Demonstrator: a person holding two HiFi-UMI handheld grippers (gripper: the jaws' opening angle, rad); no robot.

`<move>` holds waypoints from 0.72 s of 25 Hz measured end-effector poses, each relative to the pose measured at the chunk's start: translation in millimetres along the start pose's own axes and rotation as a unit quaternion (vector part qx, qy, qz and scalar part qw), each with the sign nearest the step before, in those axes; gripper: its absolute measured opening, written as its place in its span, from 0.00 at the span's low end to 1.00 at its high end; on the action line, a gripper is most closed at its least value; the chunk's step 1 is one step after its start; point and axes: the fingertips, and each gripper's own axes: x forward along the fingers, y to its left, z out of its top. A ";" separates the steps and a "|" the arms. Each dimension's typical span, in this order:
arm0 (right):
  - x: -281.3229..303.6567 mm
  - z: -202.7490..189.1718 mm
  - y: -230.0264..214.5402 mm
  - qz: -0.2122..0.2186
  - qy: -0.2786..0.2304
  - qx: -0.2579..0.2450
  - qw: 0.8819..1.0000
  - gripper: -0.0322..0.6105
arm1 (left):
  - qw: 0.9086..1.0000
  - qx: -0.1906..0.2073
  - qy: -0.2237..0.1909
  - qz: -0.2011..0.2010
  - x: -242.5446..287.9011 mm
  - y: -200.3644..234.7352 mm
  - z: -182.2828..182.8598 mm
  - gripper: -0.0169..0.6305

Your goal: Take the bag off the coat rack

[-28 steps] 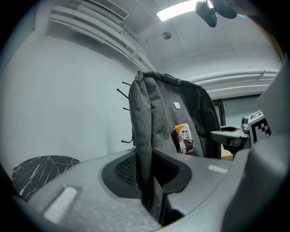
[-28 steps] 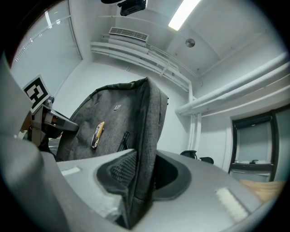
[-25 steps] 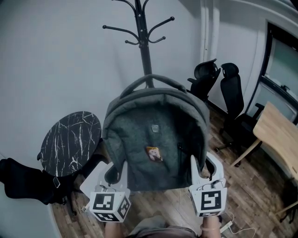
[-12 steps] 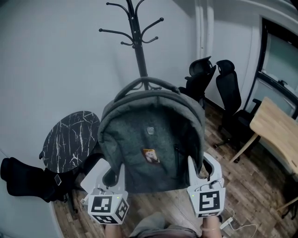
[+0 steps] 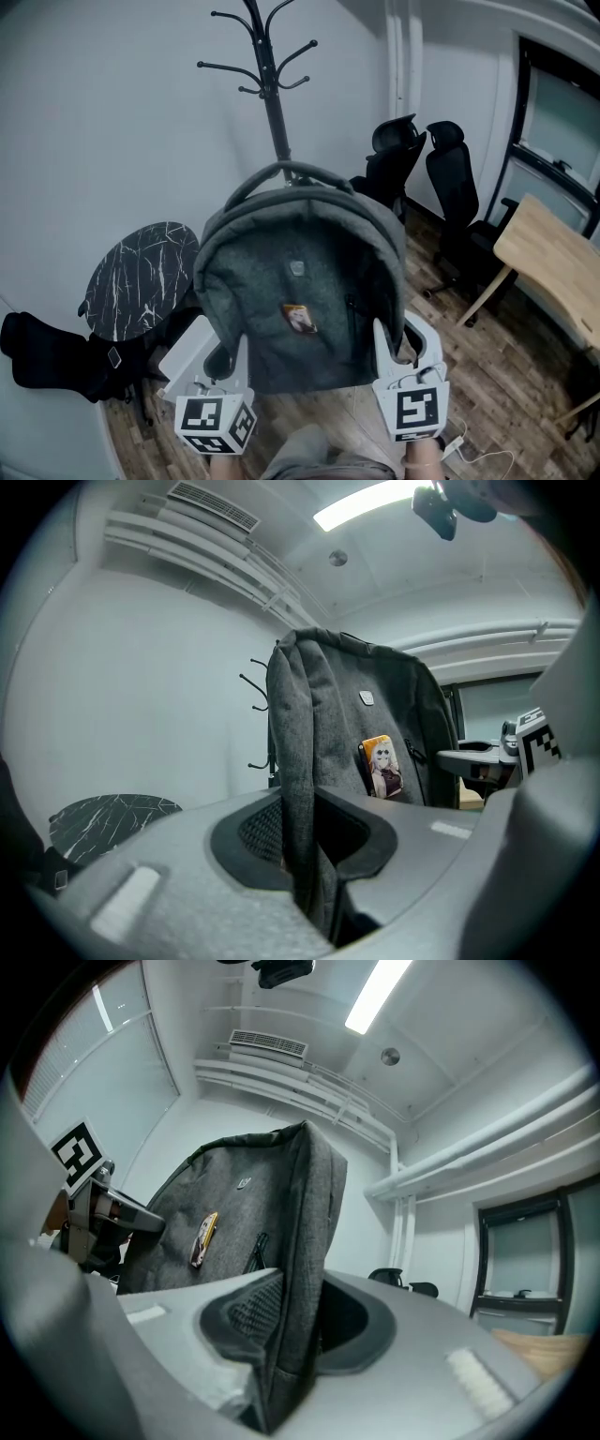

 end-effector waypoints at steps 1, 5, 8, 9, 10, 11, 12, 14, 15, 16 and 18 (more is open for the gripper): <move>-3.1 0.1 0.7 0.001 0.000 -0.001 1.000 0.20 | 1.000 -0.002 0.001 0.001 -2.5 -1.1 -1.2 0.13; -16.3 -2.0 0.4 0.005 0.006 -0.004 1.000 0.20 | 1.000 -0.007 0.006 0.004 -14.9 -9.3 -7.1 0.13; -23.3 -3.6 -2.0 0.008 0.008 -0.007 1.000 0.20 | 1.000 -0.011 0.008 0.007 -22.3 -16.1 -10.6 0.13; -24.5 -3.9 -1.7 0.009 0.008 -0.008 1.000 0.20 | 1.000 -0.012 0.008 0.009 -24.1 -16.9 -11.7 0.13; -25.3 -4.1 -0.8 0.010 0.008 -0.007 1.000 0.20 | 1.000 -0.013 0.009 0.010 -25.8 -17.1 -12.8 0.13; -26.0 -4.2 0.3 0.011 0.008 -0.006 1.000 0.20 | 1.000 -0.014 0.009 0.012 -27.2 -16.8 -13.7 0.13; -26.4 -4.3 1.5 0.012 0.008 -0.004 1.000 0.20 | 1.000 -0.014 0.010 0.013 -28.3 -16.3 -14.2 0.13; -27.1 -4.7 3.3 0.012 0.007 -0.003 1.000 0.20 | 1.000 -0.014 0.009 0.014 -29.8 -15.3 -14.5 0.13; -27.3 -4.9 3.8 0.011 0.007 -0.002 1.000 0.20 | 1.000 -0.014 0.009 0.014 -30.0 -14.8 -14.6 0.13; -27.3 -5.1 3.8 0.011 0.007 -0.002 1.000 0.20 | 1.000 -0.014 0.008 0.014 -29.8 -14.6 -14.6 0.13; -26.7 -6.0 2.3 0.010 0.008 -0.003 1.000 0.20 | 1.000 -0.013 0.008 0.013 -27.4 -15.1 -14.1 0.13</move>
